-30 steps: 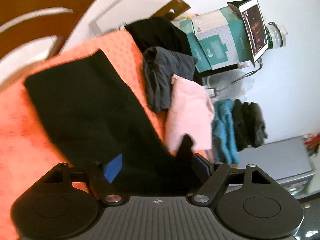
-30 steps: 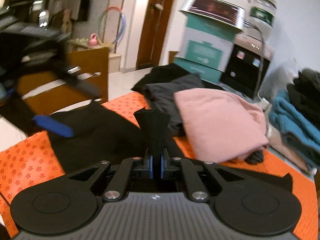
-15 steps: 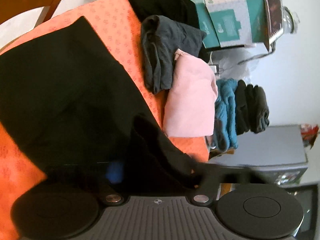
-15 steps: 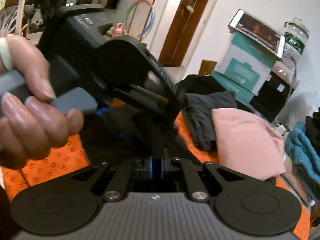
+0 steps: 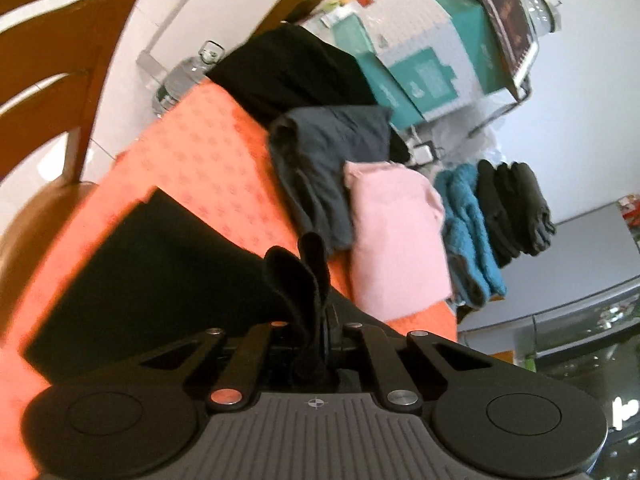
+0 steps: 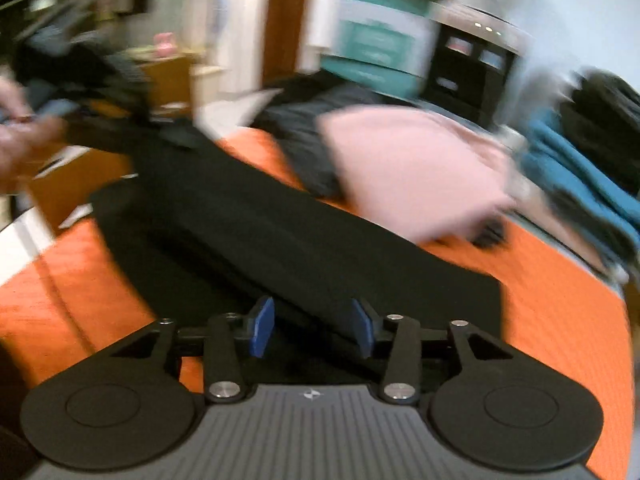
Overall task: Fold clothes
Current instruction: 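Lay the folded garment on the mat and open both grippers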
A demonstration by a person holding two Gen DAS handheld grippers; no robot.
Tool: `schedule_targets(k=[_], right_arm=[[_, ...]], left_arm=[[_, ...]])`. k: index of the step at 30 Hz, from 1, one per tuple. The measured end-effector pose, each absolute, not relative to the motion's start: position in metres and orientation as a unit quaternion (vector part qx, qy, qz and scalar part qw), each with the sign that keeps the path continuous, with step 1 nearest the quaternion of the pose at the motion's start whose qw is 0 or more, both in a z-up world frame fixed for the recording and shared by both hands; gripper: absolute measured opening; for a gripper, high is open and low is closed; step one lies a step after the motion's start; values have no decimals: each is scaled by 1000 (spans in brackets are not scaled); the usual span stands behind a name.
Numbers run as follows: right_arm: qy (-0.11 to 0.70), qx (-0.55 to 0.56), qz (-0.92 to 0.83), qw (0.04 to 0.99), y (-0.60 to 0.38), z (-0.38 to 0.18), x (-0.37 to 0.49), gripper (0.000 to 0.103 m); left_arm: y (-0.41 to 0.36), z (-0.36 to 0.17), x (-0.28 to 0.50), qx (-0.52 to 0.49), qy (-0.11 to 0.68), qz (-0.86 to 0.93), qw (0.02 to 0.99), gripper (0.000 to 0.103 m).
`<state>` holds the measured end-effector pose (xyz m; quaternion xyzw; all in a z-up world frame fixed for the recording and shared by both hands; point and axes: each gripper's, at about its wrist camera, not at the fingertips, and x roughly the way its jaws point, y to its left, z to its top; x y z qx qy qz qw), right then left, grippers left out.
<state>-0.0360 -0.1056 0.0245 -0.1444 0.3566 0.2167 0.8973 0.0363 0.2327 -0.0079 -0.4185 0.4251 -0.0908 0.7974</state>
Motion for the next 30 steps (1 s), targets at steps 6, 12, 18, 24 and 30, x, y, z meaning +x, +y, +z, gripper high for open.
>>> schedule_targets(k=[6,12,18,24,30], right_arm=[[388,-102,99,910,-167,9,-26,54],[402,-69,55,912,-205,6,-22,55],[407,-23,51,912,-221,12,-4,55],[397,-12,77,915,-208,12,20,55],[403,-51,107,907,-176,-4,40,49]], left_arm=[[251,-17,33,-411,431,-75,800,8],[259,-23,30,-391,440,-54,807,9],[269,-8,18,-392,408,-54,823,46],[255,24,7,-329,374,-81,863,56],[224,-6,12,-235,415,-99,873,56]])
